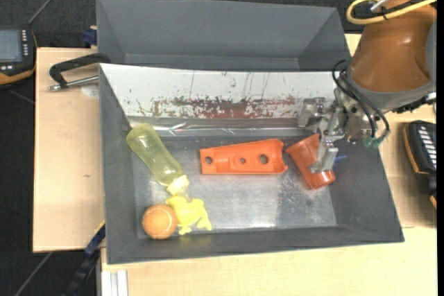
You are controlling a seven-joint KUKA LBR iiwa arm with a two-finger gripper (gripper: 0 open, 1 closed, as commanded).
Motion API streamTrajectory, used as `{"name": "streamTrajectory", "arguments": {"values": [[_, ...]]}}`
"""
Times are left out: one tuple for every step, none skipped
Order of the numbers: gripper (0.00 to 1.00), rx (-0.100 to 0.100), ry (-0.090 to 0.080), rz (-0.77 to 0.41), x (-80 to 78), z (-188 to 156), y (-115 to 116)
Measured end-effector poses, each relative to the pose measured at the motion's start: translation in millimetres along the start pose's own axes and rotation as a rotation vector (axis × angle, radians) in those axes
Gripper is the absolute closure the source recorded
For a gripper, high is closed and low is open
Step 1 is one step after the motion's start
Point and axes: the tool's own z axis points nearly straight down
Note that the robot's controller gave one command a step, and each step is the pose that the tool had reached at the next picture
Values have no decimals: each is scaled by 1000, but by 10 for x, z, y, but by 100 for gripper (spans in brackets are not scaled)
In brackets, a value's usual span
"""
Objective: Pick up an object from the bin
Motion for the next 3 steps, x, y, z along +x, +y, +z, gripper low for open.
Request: {"name": "streamTrajectory", "arguments": {"values": [[0,0,-2,-59,-73,586,81],[0,-2,2,-146,-71,938,220],[0,-1,-3,-102,-100,913,392]]}}
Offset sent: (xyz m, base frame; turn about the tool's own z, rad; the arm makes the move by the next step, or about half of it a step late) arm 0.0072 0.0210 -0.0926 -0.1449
